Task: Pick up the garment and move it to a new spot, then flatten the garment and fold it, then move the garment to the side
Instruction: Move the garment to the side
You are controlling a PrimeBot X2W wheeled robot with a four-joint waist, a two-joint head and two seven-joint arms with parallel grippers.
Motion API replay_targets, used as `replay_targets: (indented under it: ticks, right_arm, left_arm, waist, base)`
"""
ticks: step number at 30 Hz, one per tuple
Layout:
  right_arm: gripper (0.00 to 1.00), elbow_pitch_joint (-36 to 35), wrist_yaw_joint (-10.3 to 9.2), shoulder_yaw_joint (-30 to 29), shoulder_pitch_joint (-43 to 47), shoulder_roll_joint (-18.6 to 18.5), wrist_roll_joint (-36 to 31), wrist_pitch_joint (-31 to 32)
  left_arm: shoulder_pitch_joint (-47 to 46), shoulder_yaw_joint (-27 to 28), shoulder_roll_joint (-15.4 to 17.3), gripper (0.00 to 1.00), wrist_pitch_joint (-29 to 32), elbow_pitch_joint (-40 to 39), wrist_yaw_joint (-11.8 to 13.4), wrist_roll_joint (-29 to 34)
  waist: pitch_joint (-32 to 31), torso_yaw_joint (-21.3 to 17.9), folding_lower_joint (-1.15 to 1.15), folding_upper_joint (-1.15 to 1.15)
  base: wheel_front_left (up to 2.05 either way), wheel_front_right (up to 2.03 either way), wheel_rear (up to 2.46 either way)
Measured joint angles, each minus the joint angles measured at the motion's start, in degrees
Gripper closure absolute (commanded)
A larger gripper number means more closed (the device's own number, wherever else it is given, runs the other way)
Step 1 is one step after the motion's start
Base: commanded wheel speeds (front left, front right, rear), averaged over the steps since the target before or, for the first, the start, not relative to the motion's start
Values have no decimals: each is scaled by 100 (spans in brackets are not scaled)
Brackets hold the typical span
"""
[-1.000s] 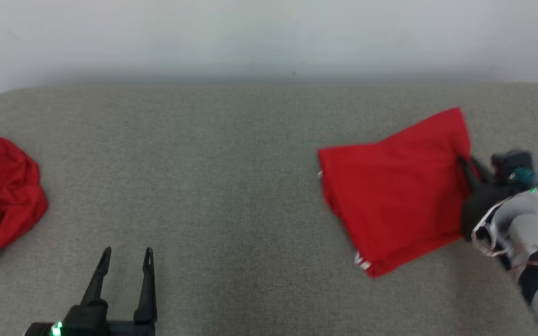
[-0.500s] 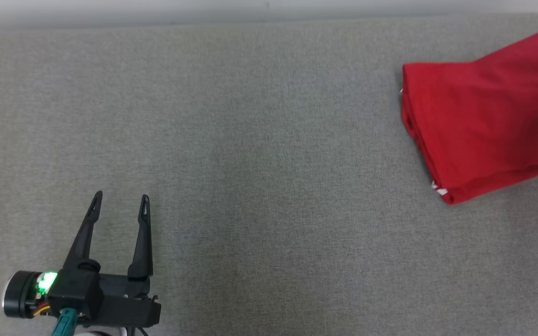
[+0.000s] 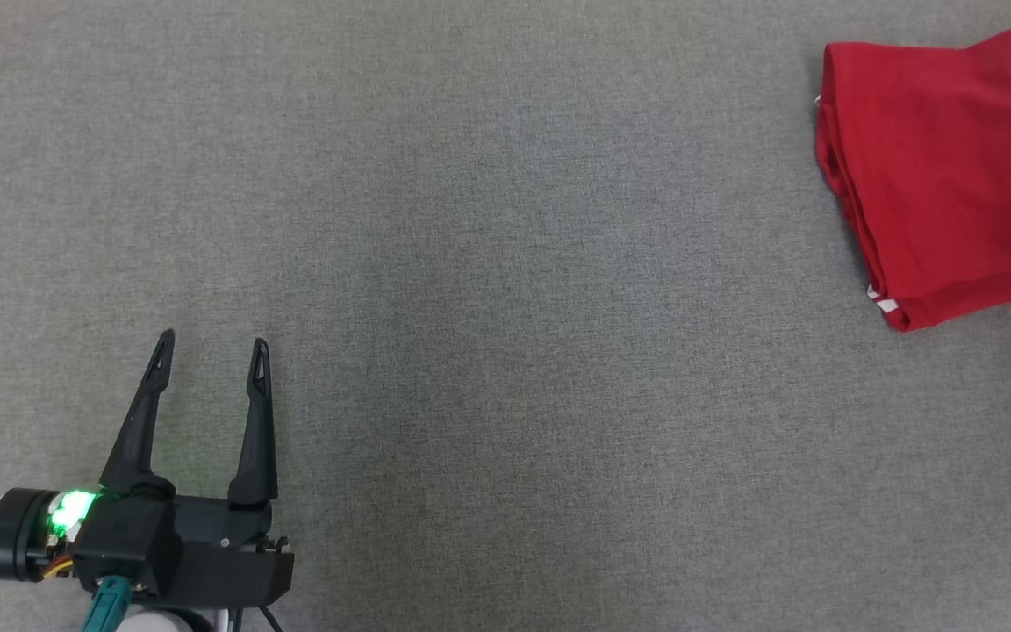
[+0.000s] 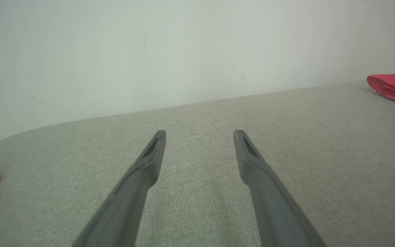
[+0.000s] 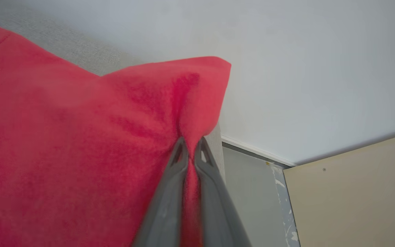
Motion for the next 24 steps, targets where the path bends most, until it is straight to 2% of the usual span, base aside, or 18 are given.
replay_targets:
  ticks: [4, 5, 6, 8, 9, 10, 15, 19, 24]
  right_arm:
    - [100, 70, 0, 97, -30, 11, -11, -52]
    - [95, 108, 0, 109, -56, 13, -4, -55]
    - [95, 137, 0, 120, -81, 12, -2, -64]
    - [51, 178, 0, 147, -88, 21, 4, -103]
    - [10, 199, 0, 163, -90, 27, 3, -122]
    - [0, 221, 0, 169, -101, 32, 2, -170]
    - [0, 344, 0, 129, -210, 112, -32, -396]
    - [0, 325, 0, -52, -163, 359, 65, -567]
    - [0, -81, 0, -434, 281, 671, 302, -635]
  left_arm:
    - [-1, 1, 29, 0, 0, 1, 8, -2]
    - [-1, 2, 33, 0, 0, 4, 14, -4]
    - [-3, 0, 35, 0, 0, 8, 16, -11]
    - [-5, 2, 35, 0, 0, 12, 25, -18]
    - [-5, 4, 40, 0, 0, 15, 27, -19]
    - [-5, 9, 41, 0, 0, 20, 44, -20]
    - [-3, 54, 48, 0, 0, 82, 53, -49]
    - [107, 71, 25, 0, 0, 143, 99, -79]
    - [408, 148, 3, 0, 0, 309, 97, -194]
  waist:
    - [35, -25, 0, 0]
    - [42, -28, -1, 0]
    - [49, -30, 0, 0]
    - [55, -33, -1, 0]
    - [54, -36, -1, 0]
    - [51, -41, -1, 0]
    - [-41, -67, -1, 0]
    - [-226, -74, 0, -1]
    - [-565, -84, -1, -1]
  base:
    - [0, 0, 0]
    - [0, 0, 0]
    - [0, 0, 0]
    - [0, 0, 0]
    - [0, 0, 0]
    - [0, 0, 0]
    - [0, 0, 0]
    - [0, 0, 0]
    - [0, 0, 0]
